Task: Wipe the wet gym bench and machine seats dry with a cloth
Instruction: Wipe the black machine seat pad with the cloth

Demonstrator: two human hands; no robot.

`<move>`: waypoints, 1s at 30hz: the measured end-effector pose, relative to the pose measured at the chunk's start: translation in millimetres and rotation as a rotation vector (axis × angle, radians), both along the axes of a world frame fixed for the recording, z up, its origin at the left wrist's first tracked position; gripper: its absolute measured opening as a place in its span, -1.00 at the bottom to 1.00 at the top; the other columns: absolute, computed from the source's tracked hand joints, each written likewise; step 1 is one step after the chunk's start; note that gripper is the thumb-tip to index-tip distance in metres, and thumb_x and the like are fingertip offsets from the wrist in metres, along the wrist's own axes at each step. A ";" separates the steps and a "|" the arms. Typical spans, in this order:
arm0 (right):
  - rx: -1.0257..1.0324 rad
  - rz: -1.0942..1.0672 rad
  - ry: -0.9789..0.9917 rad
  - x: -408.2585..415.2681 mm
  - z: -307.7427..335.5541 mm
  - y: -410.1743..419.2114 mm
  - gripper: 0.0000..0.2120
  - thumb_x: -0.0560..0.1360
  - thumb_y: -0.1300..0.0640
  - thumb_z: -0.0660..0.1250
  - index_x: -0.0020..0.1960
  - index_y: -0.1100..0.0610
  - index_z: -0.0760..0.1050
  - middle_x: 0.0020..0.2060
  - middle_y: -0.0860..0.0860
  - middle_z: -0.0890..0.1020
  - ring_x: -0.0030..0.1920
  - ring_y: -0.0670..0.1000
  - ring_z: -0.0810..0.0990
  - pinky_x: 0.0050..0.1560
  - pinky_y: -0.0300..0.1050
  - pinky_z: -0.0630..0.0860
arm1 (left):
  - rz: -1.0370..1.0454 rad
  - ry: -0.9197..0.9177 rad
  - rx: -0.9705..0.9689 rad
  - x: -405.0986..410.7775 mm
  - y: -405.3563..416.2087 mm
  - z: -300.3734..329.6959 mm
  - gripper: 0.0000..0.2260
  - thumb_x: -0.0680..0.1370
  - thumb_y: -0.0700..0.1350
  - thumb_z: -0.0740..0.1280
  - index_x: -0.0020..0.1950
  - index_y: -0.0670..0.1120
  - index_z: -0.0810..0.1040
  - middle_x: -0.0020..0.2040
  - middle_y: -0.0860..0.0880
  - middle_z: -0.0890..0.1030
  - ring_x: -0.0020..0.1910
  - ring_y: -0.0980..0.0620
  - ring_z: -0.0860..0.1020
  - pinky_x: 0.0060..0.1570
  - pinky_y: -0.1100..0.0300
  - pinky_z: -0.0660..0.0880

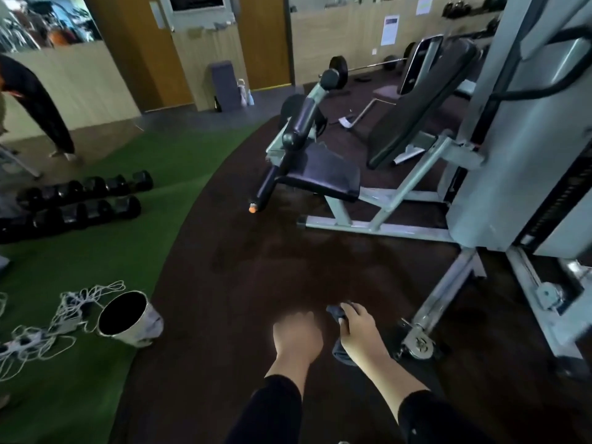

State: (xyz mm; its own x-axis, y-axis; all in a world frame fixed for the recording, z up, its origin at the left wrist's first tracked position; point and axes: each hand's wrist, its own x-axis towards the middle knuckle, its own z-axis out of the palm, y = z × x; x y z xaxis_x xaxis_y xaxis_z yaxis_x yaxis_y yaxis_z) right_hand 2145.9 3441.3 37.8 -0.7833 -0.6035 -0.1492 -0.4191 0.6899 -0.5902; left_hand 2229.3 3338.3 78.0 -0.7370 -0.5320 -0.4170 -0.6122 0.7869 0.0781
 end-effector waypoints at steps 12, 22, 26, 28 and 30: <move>-0.053 -0.139 0.005 -171.4 -11.1 -142.8 -0.64 0.61 0.15 0.13 0.38 0.17 0.35 0.37 0.08 0.36 0.37 0.07 0.33 0.35 -0.19 0.25 | -0.103 0.018 0.008 -193.4 -156.4 -10.5 -0.57 0.66 0.00 0.00 0.54 0.00 0.19 0.41 -0.03 0.40 0.35 -0.07 0.38 0.29 -0.03 0.31; -0.080 -0.339 -0.017 -309.2 -6.1 -257.2 -0.62 0.60 0.15 0.15 0.41 0.13 0.31 0.39 0.05 0.34 0.39 0.05 0.30 0.38 -0.18 0.22 | -0.247 0.022 -0.009 -350.4 -285.9 -3.2 -0.58 0.66 -0.01 0.00 0.53 0.02 0.21 0.40 -0.03 0.42 0.34 -0.07 0.40 0.29 -0.04 0.30; -0.085 -0.377 -0.027 -357.1 -11.3 -277.2 -0.62 0.60 0.16 0.16 0.40 0.14 0.33 0.38 0.06 0.35 0.39 0.05 0.30 0.37 -0.18 0.22 | -0.291 0.014 0.000 -407.1 -304.9 -6.0 -0.58 0.66 0.00 0.00 0.52 0.02 0.22 0.40 -0.03 0.42 0.34 -0.08 0.40 0.27 -0.04 0.30; -0.091 -0.372 -0.021 -386.7 -17.1 -286.5 -0.63 0.59 0.17 0.17 0.39 0.17 0.35 0.36 0.08 0.38 0.37 0.07 0.34 0.36 -0.15 0.26 | -0.296 0.018 0.001 -438.0 -313.1 -8.4 -0.59 0.66 0.00 0.01 0.52 0.02 0.23 0.40 -0.03 0.41 0.35 -0.07 0.38 0.27 -0.03 0.30; -0.100 -0.357 -0.022 -420.6 -22.4 -296.5 -0.64 0.59 0.17 0.18 0.37 0.19 0.37 0.34 0.10 0.40 0.36 0.08 0.36 0.36 -0.13 0.28 | -0.278 0.018 0.010 -469.1 -322.0 -12.2 -0.59 0.66 -0.01 0.01 0.51 0.02 0.23 0.41 -0.03 0.41 0.36 -0.06 0.37 0.28 -0.04 0.28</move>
